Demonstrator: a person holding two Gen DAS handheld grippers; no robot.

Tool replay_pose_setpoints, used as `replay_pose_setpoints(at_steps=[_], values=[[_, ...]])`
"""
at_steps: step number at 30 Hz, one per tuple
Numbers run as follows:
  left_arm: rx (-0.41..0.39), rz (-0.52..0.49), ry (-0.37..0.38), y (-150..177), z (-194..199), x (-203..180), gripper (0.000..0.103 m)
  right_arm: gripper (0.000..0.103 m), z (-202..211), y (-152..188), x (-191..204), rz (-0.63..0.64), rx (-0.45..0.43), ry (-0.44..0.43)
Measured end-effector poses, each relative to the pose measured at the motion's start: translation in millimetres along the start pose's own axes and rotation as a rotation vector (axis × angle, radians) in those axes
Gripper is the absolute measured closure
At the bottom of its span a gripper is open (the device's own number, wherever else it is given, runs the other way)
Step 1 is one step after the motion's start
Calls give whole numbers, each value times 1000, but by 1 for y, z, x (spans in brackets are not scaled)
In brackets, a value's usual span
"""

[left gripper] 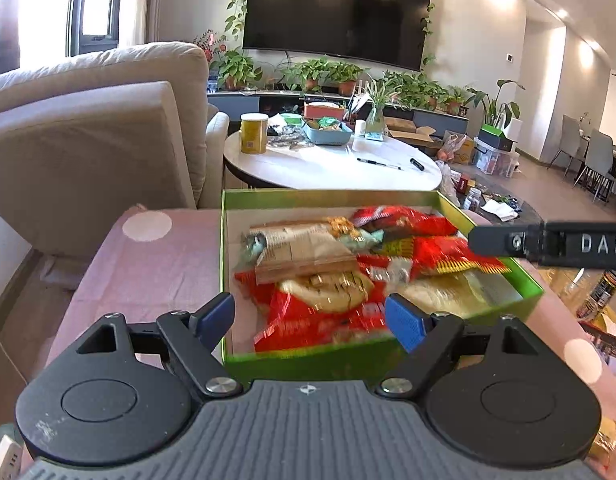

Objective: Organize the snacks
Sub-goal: 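Withdraw both open grippers from the box toward the packets on the table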

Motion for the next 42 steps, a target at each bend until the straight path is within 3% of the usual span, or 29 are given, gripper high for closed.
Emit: replay_pose_setpoints(at_steps=[14,27,42], values=[[79,-42,104,52,49,-32,22,36,40,14,-4,-25,-17,24],[144,-168,218,93,88,-69,21,36,65,30,1,-35,-21,25],[220,-247,192,131,107,-51,20,36,75,49,10,-24,9,18]])
Point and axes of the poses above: each gripper's, at about its wrist camera, not at the fingertips, and z roughly against the way its jaws point, x to its left, y to its underside, the point moved 7 cm from there along -z, roughly the way its jaws point, and after that the axes turned 6 degrees about -x, right-handed, at the moved point
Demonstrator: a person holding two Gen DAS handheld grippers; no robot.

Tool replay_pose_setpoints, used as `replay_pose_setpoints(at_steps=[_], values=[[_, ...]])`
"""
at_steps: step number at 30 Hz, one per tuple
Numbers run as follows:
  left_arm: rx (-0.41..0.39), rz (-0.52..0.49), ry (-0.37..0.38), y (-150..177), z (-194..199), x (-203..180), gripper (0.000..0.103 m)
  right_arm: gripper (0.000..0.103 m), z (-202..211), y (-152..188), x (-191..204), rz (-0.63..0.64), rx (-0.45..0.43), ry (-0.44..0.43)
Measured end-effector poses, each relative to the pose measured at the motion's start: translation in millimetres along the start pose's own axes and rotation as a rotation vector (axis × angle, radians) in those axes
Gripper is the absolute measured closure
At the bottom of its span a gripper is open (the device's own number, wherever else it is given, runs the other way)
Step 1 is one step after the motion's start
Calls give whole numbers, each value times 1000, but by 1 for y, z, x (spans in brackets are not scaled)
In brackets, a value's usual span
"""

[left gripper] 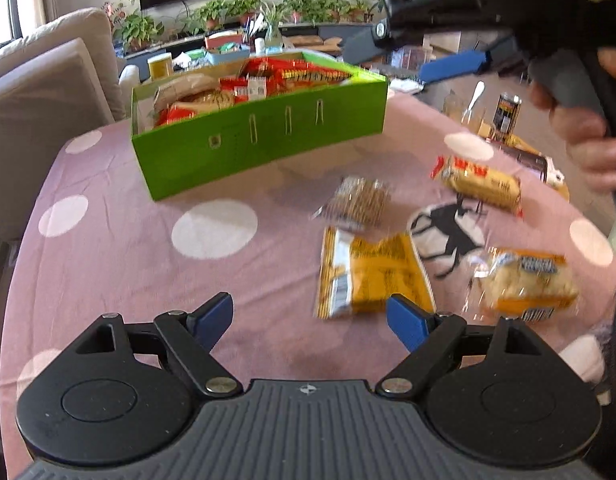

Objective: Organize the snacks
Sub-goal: 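Withdraw both open grippers from the box toward the packets on the table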

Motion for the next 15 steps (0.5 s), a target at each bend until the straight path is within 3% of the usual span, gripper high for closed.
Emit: replay_pose_setpoints(at_steps=[9,15], values=[[33,26,-34,2,-19,5,18,35,-3,6,0,1,19,-5],[17,95,-117,-12,-36,21,18,35,-11,15,-6,-16,53,-2]])
Point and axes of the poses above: each gripper's, at about its wrist camera, not at the fingertips, and z roughly against the way its jaws point, x to its left, y to its underside, the point moved 7 cm from there along -z, roughly the way its jaws point, and after that the axes turned 6 degrees about -x, right-handed, at the moved point
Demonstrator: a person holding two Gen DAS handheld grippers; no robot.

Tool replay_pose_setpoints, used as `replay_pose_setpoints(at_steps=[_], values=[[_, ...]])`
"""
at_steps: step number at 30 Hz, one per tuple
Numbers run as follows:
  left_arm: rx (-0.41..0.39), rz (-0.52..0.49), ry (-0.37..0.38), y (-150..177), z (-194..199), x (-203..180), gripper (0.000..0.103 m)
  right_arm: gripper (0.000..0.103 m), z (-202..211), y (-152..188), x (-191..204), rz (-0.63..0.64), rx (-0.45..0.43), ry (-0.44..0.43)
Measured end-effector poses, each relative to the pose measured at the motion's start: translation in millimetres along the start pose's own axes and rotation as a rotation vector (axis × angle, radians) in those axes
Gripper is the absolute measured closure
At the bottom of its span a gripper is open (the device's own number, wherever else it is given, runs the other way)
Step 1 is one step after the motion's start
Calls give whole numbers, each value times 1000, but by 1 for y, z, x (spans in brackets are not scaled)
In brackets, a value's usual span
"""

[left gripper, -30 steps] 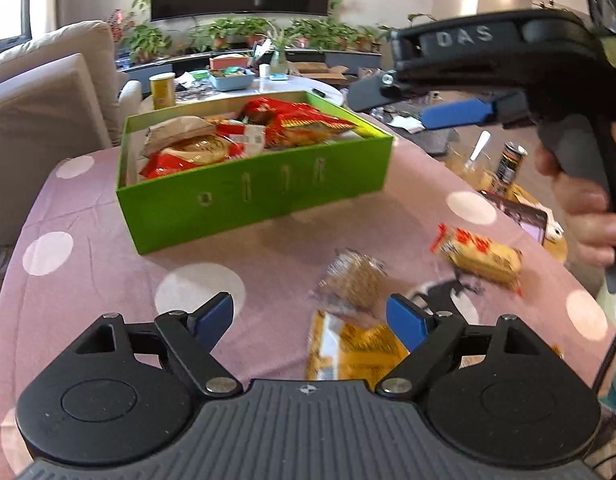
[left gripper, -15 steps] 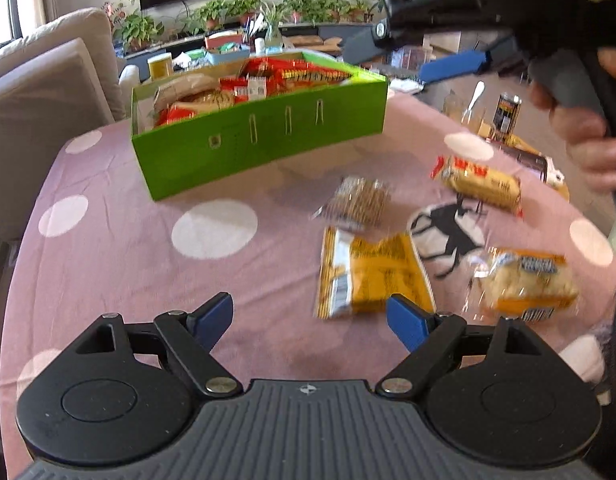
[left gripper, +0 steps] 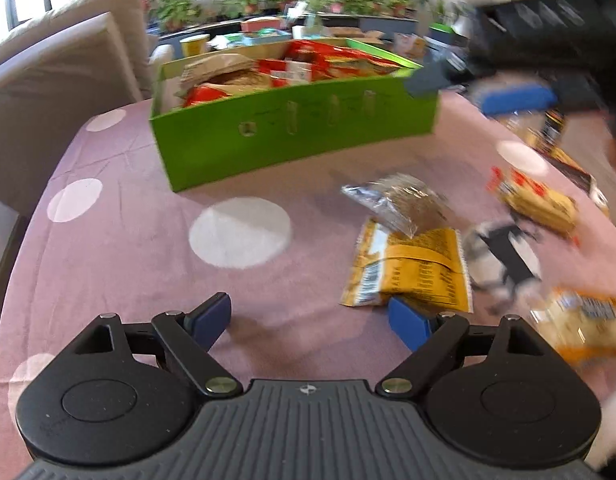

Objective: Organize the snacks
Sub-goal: 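Grasp the clear peanut-brittle packet with the right gripper while the left gripper approaches the yellow chip packet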

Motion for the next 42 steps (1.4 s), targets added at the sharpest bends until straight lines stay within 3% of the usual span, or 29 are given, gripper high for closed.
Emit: replay_pose_setpoints(at_steps=[5,16,26,31,42], values=[[-33,63,-99,-12,-8,18,18,35,-6,7,0,6,32,0],[-47,115,-88,-5,12,28,18,35,-24,36,11,104,155,-9],[-42,115,-61,-5,14,22,18,35,-50,52,13,4,258,19],[-32,137,-34,-7,17,18,18,38,-49,52,14,52,225,35],[90,266,68,-21,2,-22,18,38,-23,18,-18,-35,83,55]])
Point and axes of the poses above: each gripper's, at about its wrist camera, not at the fingertips, and z roughly against the way its jaws point, x to its left, y to its underside, the point moved 7 cm from there along -z, roughly the way its jaws point, and after that the axes turned 6 degrees about -x, right-handed, at the moved point
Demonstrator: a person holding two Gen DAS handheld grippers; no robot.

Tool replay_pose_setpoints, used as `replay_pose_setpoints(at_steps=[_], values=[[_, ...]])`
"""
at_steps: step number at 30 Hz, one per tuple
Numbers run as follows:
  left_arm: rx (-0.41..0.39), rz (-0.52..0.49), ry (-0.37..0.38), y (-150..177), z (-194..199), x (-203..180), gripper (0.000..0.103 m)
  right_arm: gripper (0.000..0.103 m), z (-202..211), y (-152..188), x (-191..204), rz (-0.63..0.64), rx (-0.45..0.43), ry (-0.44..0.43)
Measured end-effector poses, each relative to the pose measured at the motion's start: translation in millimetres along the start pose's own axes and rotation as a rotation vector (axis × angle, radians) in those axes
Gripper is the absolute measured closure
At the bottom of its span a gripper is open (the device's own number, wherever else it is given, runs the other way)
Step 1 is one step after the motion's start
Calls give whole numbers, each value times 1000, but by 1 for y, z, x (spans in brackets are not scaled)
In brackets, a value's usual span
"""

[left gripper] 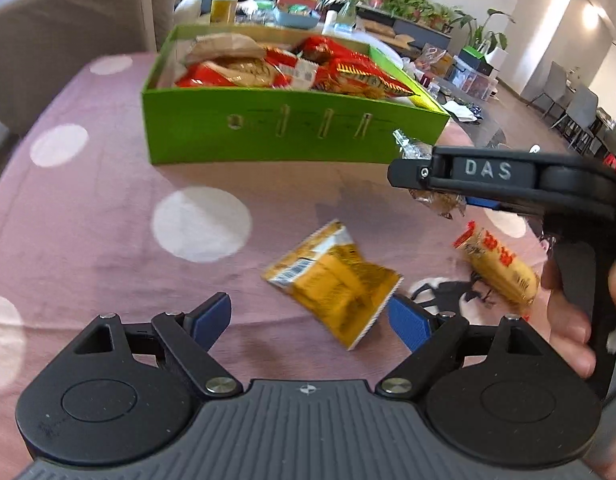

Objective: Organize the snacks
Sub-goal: 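Close the left gripper on the yellow chip packet and lift it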

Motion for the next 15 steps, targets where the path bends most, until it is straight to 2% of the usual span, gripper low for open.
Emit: replay_pose_setpoints(at_steps=[6,8,12,15], values=[[36,100,-50,-10,-22,-6,18,38,4,0,-7,-27,-17,-18],[28,105,-77,-15,-29,-6,18,38,6,-1,-10,-33,-25,-21],[-4,6,-162,-20,-44,-13,18,38,8,-3,-18,-43,-42,-11],[-20,-92,-171,-16,-47,-22,20,38,8,-3,-26,-61,-46,-17]])
Point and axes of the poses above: each gripper's, at about its wrist camera, not at the fingertips, and z roughly against the way its jaws point, x to its left, y to its underside, the point moved 7 cm from there along -z, roughly the way its jaws point, and after that the axes turned 6 degrees about -x, right-handed, at the moved point
